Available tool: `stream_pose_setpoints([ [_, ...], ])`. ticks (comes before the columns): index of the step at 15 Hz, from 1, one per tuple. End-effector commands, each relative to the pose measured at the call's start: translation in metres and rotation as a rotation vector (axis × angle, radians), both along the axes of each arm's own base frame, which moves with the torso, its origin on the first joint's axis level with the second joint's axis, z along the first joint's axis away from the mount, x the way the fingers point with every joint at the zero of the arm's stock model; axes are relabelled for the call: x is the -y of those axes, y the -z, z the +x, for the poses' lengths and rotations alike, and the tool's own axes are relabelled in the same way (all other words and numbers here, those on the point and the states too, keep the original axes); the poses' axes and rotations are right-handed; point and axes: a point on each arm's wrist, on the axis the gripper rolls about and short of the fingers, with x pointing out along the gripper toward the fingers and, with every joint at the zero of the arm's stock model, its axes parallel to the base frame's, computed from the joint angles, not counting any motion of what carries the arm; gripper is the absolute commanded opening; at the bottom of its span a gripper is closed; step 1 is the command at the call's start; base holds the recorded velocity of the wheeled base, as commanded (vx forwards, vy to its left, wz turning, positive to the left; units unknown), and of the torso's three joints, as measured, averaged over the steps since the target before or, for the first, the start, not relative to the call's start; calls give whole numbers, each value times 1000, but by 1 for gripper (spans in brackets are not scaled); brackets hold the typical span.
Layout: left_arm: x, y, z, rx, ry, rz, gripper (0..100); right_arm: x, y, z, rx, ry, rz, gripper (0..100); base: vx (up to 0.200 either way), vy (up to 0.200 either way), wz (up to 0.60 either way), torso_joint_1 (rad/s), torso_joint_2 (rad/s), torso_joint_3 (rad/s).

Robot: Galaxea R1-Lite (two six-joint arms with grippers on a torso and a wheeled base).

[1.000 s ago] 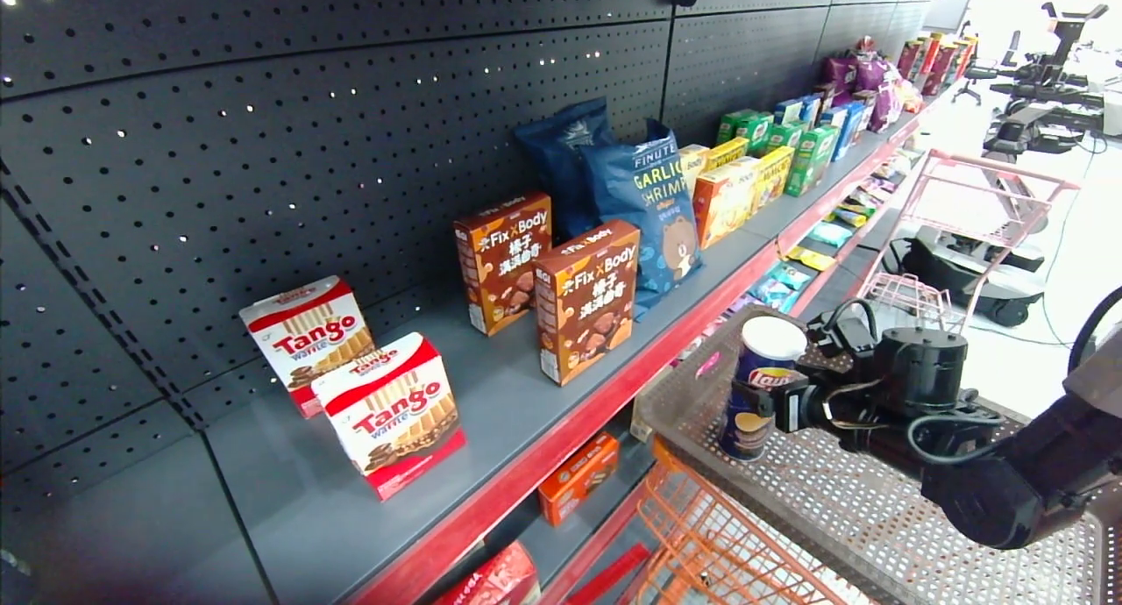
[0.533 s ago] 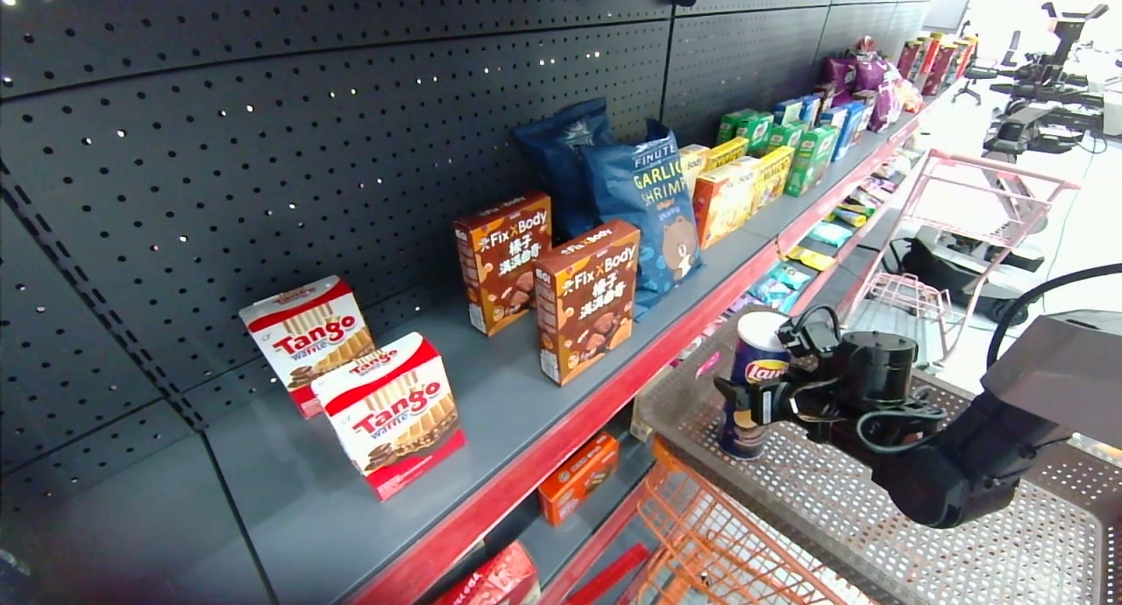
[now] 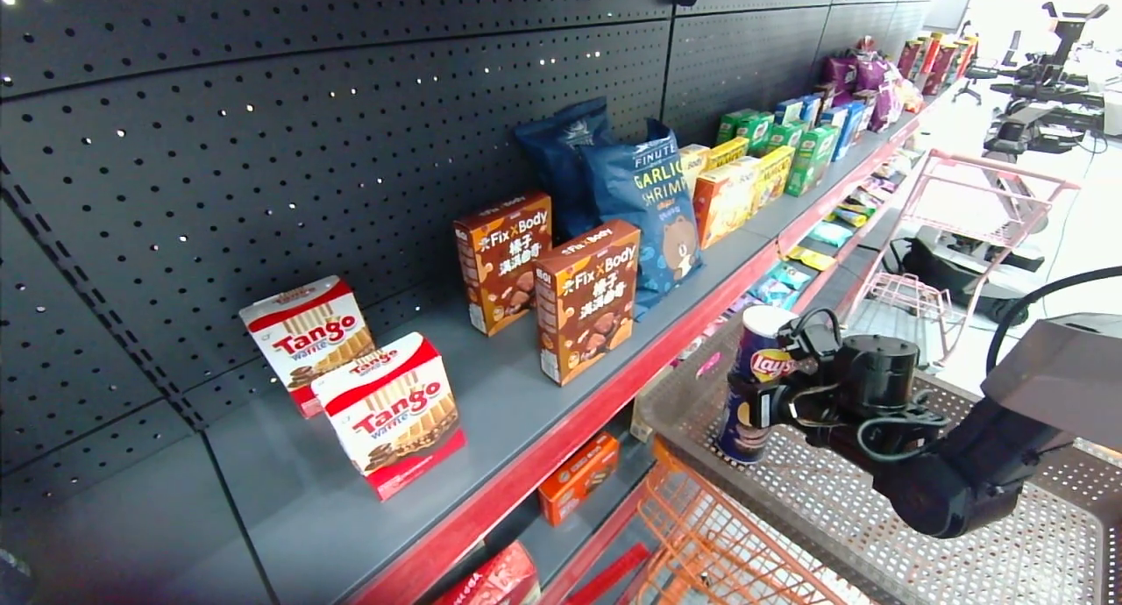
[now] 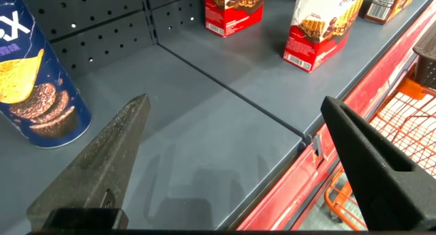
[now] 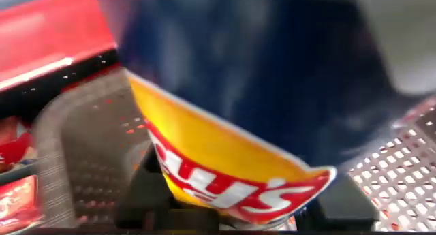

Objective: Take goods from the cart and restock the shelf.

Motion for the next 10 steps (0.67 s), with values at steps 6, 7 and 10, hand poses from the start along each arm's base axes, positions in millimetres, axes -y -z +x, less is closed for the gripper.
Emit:
stream_pose_setpoints([
  [6,0,0,0,1,-2,0,100,10,-107,-122,134,75,22,0,0,0,0,0,0,0],
  [7,0,0,0,1,0,0,100,13,-112,-130,144,102,21,0,0,0,0,0,0,0],
  [10,0,0,0,1,0,0,100,32,-136,-176,154,219,7,0,0,0,0,0,0,0],
])
